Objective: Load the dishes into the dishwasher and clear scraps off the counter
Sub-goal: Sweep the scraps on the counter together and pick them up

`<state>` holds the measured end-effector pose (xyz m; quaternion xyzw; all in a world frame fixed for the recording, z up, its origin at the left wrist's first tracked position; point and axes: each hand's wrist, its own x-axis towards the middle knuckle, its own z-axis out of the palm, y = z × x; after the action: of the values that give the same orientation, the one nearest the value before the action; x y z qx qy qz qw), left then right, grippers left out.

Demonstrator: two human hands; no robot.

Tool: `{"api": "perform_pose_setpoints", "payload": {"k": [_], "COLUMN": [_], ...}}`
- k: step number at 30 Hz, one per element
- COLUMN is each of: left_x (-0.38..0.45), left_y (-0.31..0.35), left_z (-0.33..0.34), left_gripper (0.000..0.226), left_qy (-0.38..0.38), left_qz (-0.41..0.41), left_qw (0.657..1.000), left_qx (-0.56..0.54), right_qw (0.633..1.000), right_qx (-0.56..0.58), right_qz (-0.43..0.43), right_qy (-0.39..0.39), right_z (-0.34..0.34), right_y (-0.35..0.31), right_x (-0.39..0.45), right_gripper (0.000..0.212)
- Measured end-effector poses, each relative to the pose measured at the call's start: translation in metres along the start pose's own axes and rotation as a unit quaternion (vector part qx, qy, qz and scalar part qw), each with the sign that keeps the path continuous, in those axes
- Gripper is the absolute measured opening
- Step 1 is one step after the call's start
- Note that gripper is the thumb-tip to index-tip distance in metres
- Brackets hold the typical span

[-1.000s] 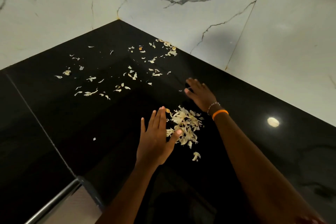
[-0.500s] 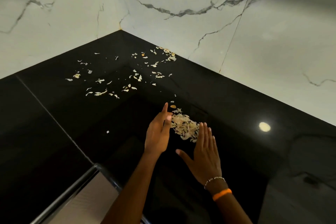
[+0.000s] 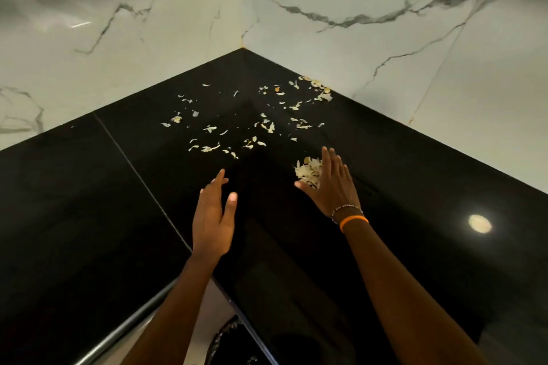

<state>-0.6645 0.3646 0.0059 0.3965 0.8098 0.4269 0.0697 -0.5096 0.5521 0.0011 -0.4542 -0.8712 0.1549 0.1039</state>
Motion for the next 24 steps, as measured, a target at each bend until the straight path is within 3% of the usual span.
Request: {"api": "perform_pose_setpoints", "payload": {"k": [4,8,13,16,20,24], "left_x": [0.006,0.005,0.007,0.007,0.005,0.009], "left_y": [-0.004,-0.005,-0.007,-0.009,-0.009,-0.010], "left_z": [-0.004,-0.010,-0.012,-0.011,-0.006,-0.005], "left_gripper": [0.089,0.090,0.081,0.077,0.078,0.080], "left_qy": [0.034,0.092,0.085,0.053,-0.036,-0.096], "left_qz": [-0.046,-0.063,-0.090,-0.074,-0.013,0.065], "left_qw": [0.991,0.964,0.952,0.960,0.991,0.993], "left_qx": [-0.120,-0.242,-0.279,-0.265,-0.126,0.009], "right_qw": [0.991,0.932,0.915,0.920,0.964,0.983], "right_qx": [-0.038,-0.117,-0.137,-0.179,-0.206,-0.179], "right_qz": [-0.117,-0.343,-0.376,-0.342,-0.164,-0.016], "right_qy": [0.055,-0.014,-0.049,-0.071,-0.026,0.046], "right_z": [0.008,0.044,0.054,0.052,0.041,0.006], "right_y": [-0.041,-0.105,-0.111,-0.110,-0.086,-0.049], "right_x": [-0.024,-0.062,-0.052,-0.043,-0.031,-0.035], "right_gripper": [0.072,0.057,0.056,0.059,0.068,0.065]}}
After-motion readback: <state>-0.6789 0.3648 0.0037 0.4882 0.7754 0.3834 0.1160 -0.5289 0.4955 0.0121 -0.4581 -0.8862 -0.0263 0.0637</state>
